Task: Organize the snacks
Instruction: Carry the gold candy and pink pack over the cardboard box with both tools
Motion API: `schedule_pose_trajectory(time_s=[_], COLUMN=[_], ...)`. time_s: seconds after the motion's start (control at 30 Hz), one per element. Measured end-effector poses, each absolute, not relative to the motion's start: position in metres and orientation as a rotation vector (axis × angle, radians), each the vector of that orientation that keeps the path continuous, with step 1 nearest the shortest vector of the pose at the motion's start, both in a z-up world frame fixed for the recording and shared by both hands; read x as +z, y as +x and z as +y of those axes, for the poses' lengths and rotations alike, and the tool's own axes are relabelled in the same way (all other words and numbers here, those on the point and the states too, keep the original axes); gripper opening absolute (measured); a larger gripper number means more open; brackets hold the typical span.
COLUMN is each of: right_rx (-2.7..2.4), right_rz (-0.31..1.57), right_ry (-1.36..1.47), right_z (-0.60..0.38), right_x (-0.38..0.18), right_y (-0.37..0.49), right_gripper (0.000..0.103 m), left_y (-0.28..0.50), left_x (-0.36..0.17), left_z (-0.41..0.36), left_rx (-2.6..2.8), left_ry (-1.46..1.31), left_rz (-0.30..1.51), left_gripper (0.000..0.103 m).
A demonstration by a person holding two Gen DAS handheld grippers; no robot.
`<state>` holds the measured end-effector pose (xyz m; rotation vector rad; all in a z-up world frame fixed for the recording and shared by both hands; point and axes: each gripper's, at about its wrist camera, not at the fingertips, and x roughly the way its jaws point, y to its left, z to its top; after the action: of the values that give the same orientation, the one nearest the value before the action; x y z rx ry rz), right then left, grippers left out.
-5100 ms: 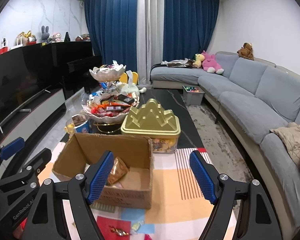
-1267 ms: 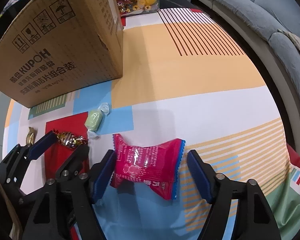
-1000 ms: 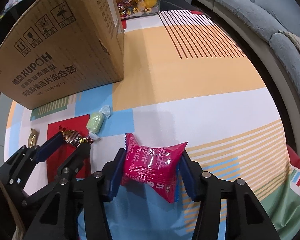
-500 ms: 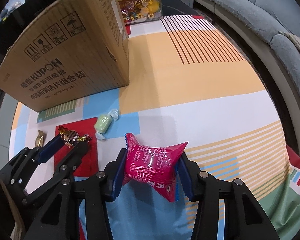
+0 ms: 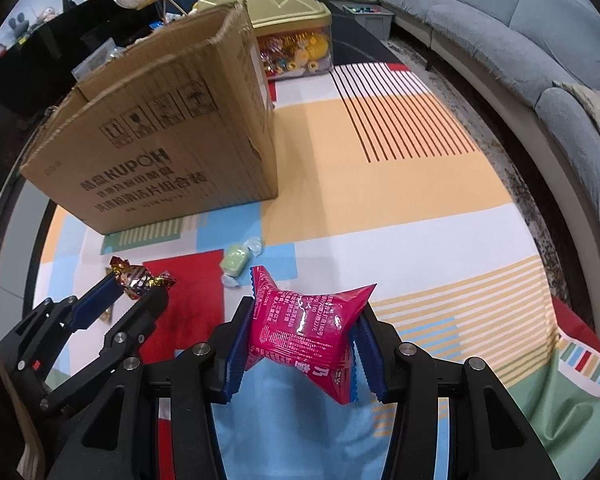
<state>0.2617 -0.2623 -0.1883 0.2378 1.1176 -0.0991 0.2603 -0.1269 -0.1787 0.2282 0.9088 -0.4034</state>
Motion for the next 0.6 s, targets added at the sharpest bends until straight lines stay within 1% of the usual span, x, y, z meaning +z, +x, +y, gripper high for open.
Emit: schedule_pose_trajectory(time_s=[0.6], right_rx=[-0.069], right_rz=[1.039], right_ry=[0.202], right_z=[-0.249], right_x=[-0.147], right_y=[0.246], right_gripper=[0.049], left_y=[0.246], left_x=[-0.135], left_z=[-0.111], left_rx=[-0.351], left_ry=[0.199], left_rz=[0.858], left_gripper=[0.035])
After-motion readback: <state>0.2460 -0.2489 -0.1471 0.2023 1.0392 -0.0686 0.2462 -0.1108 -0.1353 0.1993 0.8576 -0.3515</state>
